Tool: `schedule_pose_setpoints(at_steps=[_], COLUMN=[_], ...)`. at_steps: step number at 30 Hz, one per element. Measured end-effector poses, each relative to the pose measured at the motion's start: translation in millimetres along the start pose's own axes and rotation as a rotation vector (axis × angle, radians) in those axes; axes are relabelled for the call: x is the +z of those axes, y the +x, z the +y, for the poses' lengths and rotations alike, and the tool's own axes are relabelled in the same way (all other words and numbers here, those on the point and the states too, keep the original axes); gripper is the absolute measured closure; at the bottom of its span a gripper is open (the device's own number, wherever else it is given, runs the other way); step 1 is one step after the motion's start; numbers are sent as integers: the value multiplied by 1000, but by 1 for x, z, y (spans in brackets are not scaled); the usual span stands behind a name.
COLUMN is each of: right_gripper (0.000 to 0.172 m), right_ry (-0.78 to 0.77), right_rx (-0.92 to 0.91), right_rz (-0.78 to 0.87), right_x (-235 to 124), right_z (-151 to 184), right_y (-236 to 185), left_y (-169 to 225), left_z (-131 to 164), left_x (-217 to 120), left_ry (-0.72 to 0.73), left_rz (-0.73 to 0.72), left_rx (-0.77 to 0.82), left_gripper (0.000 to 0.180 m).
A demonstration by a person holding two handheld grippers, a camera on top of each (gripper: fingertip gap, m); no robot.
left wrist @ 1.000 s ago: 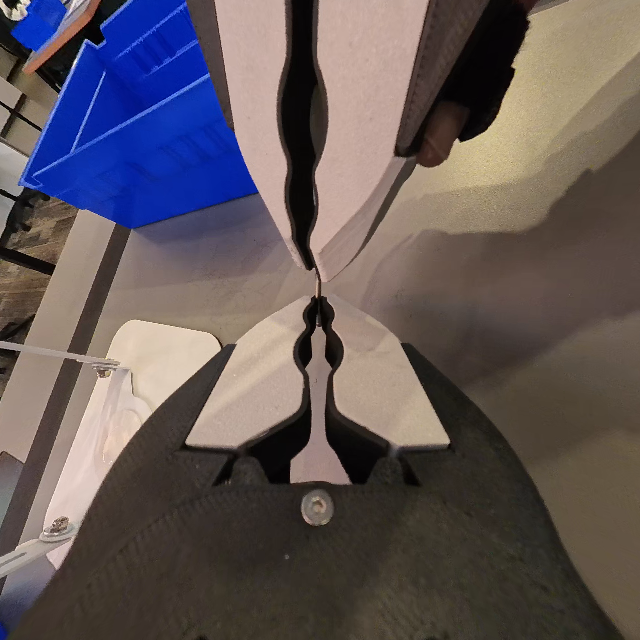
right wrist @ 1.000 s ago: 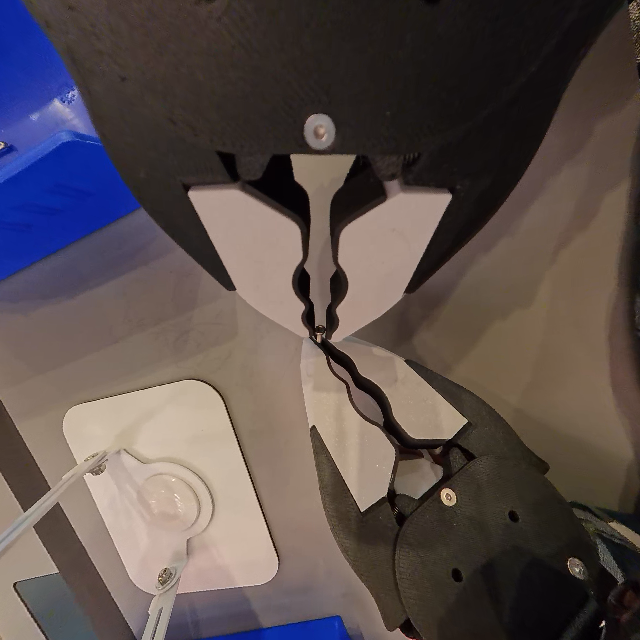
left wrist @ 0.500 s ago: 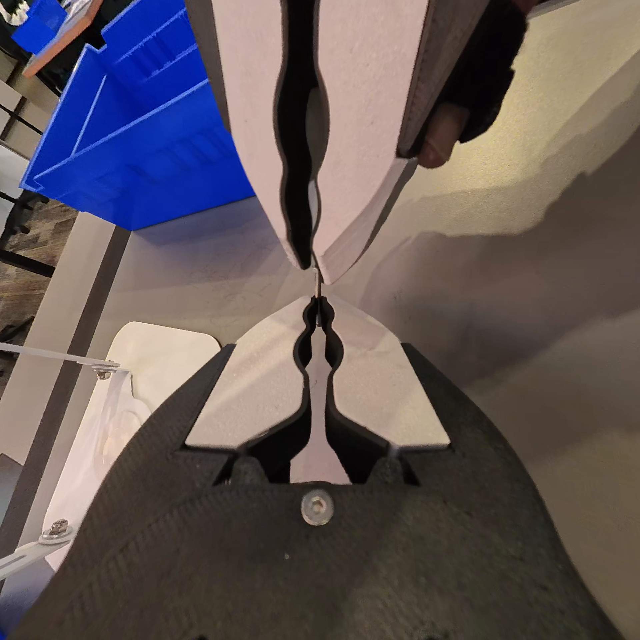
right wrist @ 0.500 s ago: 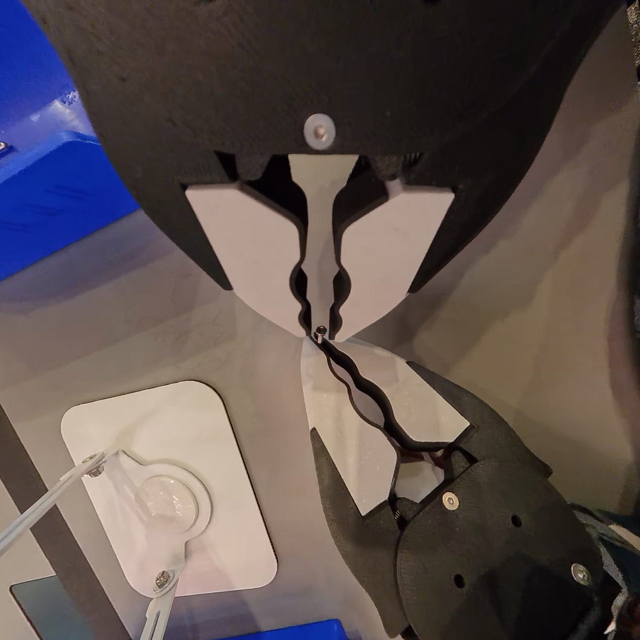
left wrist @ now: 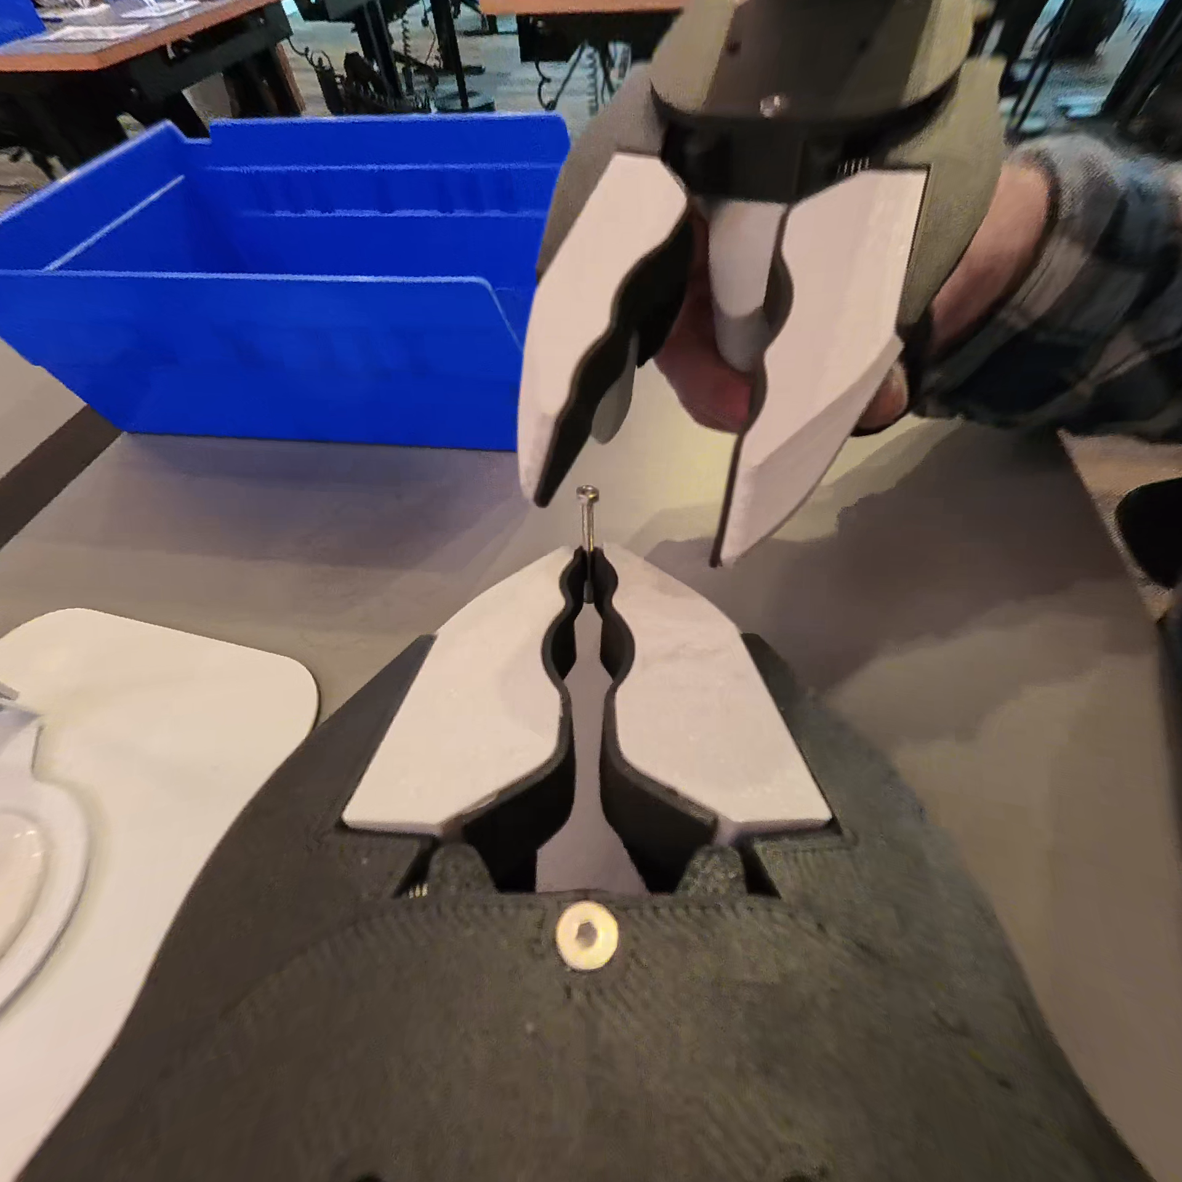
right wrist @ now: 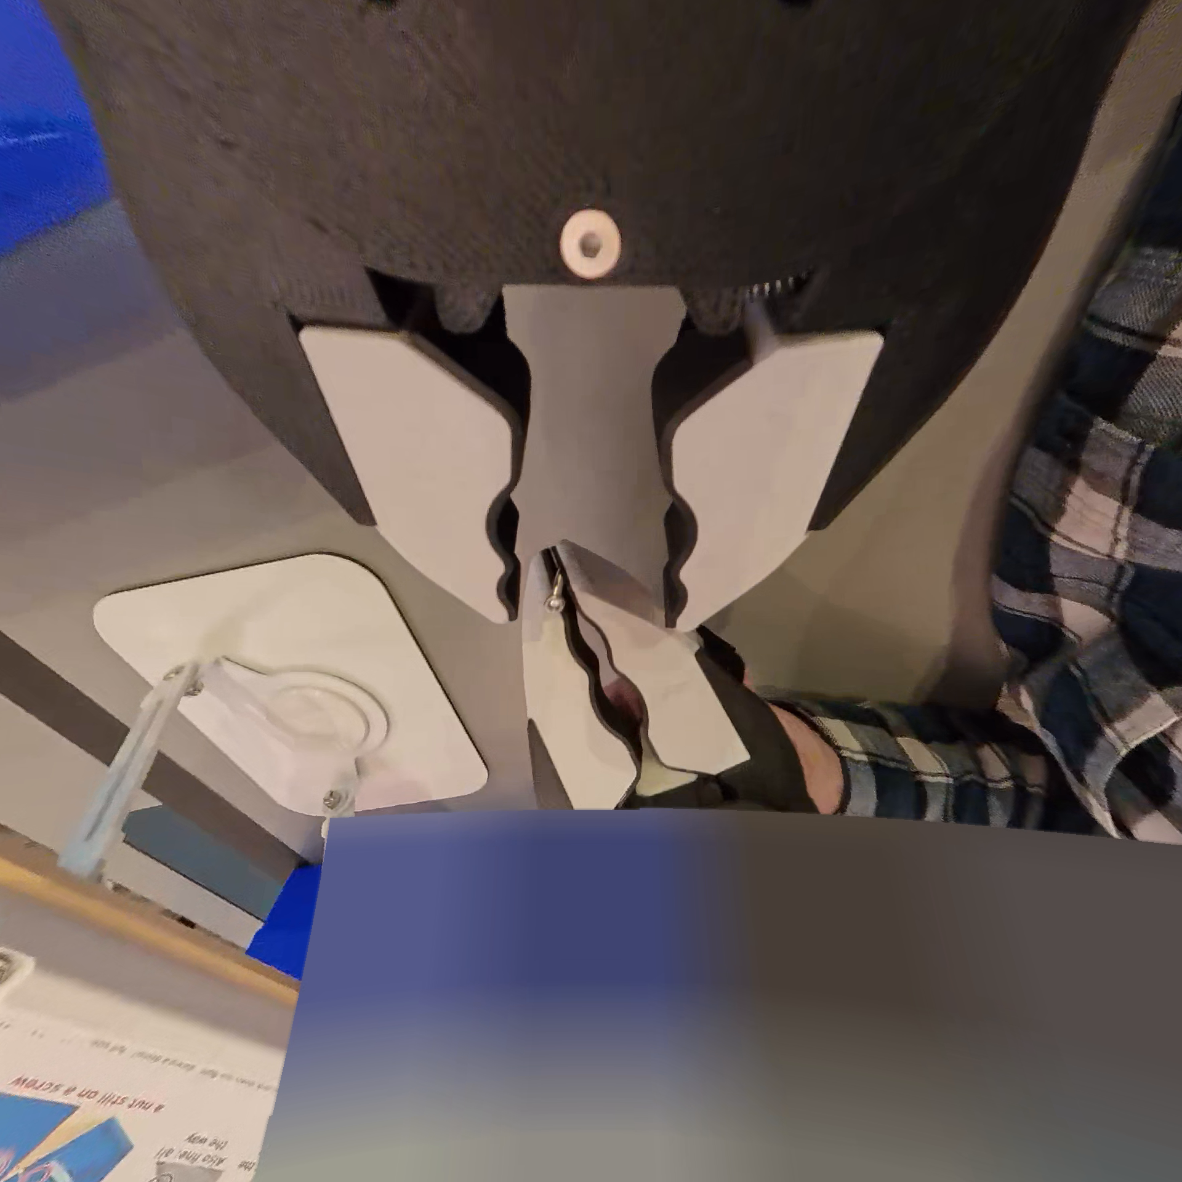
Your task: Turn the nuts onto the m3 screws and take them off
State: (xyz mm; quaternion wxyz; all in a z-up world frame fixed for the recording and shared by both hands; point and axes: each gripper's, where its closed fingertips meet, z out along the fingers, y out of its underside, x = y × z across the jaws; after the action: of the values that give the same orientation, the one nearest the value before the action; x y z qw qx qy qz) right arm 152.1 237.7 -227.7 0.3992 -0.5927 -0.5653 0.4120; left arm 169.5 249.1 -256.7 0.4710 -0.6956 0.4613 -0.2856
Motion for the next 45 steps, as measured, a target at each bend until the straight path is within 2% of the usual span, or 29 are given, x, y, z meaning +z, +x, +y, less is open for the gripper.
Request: schedule_pose_setpoints(at_steps=[7, 28, 34, 45], right_gripper=[130, 133, 122, 125], right_ry=[46, 42, 80, 75], right_rx=[9, 4, 2, -7], right_rz=[-30, -23, -37, -47], right_x=[-1, -5, -2, -6], right_z=[-5, -2, -7, -6], right_y=[-4, -3, -5, -9], left_y=[0, -2, -1, -5], left_z=[-4, -5, -5, -6], left_x=[-2, -3, -3, -4], left_ry=[29, 40, 41, 53], left_rz=[24, 28, 33, 26], left_rx=[-36, -50, -52, -66], left_gripper=[179, 179, 179, 179])
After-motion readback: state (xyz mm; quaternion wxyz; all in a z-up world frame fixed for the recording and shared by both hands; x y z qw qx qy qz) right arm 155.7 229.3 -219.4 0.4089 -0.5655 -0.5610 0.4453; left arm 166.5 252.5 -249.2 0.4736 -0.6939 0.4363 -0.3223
